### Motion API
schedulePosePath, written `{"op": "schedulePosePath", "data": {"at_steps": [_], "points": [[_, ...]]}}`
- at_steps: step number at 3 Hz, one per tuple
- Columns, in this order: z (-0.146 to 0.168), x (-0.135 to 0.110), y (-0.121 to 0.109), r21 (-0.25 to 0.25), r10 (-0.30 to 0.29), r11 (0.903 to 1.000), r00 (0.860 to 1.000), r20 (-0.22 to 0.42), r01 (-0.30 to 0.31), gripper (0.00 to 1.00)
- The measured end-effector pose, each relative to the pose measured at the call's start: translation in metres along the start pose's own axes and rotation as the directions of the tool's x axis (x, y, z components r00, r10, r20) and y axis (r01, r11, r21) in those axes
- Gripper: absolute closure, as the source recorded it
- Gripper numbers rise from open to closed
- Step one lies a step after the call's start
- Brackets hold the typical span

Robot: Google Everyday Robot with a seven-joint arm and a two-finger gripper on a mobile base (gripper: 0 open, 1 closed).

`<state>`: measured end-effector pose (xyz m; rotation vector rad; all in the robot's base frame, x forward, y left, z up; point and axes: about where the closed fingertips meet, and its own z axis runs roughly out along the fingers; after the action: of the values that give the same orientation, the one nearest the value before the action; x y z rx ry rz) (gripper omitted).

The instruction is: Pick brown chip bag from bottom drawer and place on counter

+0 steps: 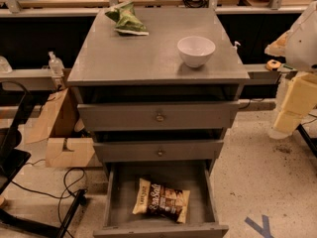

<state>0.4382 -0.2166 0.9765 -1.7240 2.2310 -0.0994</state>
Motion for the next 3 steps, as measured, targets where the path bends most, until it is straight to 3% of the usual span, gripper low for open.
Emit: {"op": "schedulePosePath", "data": {"at_steps": [2,3], "points": [[0.017,0.005,-0.003,0.021,0.011,0.9997,0.999,0.038,-0.012,0.0],[0.071,0.028,0.019,0.0,0.028,0.9996,0.99,0.137,-0.028,0.0]]}}
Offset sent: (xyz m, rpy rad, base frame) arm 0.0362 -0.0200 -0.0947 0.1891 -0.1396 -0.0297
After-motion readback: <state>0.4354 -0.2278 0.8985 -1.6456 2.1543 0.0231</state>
